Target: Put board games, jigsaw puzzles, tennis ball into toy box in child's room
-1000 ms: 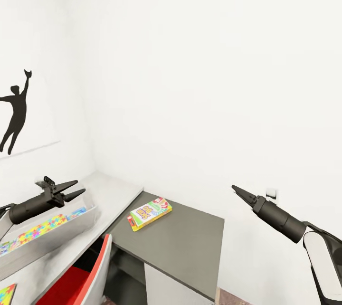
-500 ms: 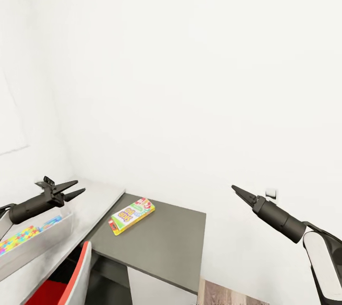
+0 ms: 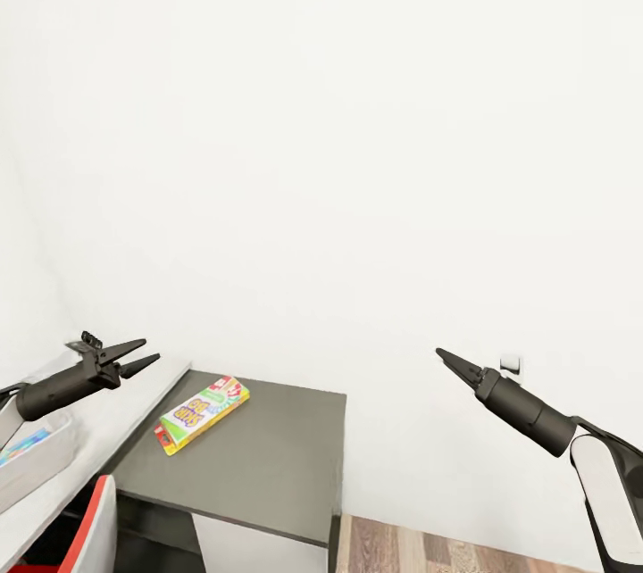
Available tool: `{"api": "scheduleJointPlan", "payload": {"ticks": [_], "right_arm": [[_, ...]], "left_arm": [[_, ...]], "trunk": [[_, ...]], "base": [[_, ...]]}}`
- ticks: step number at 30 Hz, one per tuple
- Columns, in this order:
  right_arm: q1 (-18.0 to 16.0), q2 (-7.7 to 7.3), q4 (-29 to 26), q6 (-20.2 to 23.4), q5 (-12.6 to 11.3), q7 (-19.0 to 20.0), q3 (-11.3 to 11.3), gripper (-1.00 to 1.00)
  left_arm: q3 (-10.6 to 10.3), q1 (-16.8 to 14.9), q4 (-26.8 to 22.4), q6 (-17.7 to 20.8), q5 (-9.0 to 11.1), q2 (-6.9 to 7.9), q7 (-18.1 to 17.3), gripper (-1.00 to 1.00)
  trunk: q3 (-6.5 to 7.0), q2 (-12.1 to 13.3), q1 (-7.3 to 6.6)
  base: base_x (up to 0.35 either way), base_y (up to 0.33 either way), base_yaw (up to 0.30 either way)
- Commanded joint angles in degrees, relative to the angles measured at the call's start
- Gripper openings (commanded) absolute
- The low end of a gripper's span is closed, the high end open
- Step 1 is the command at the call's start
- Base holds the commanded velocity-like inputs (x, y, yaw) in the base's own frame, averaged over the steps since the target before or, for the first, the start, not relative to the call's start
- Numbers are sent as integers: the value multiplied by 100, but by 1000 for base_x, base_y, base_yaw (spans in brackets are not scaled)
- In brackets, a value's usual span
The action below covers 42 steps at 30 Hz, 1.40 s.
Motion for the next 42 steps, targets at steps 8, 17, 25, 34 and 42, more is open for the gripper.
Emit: {"api": "scheduleJointPlan", "payload": {"ticks": [8,17,25,34,42], "right_arm": [[-4,7,3,24,-5,15,-1,100],[-4,8,-2,-28,8,16,7,100],[-6,-56,281,385,85,-304,194,100],[-46,-144,1288,1091,163,-1318,332,100],[9,-181,1347,1091,156,-1391,351,100]], "left_arm": [[-9,0,-1,60,20,3,-11,100],[-9,0,-1,60,19,5,-11,100],[-9,0,5,32,16,5,-2,100],[-17,0,47,11,5,12,3,100],[-22,0,144,14,-43,160,28,100]], "trunk": [[-29,-5,2],[-56,-5,2],[-59,-5,2],[-59,-5,2],[-59,-5,2]], "base": [[143,-75,-266],[169,-5,-243],[7,0,-31],[0,0,-1],[83,33,0]]}}
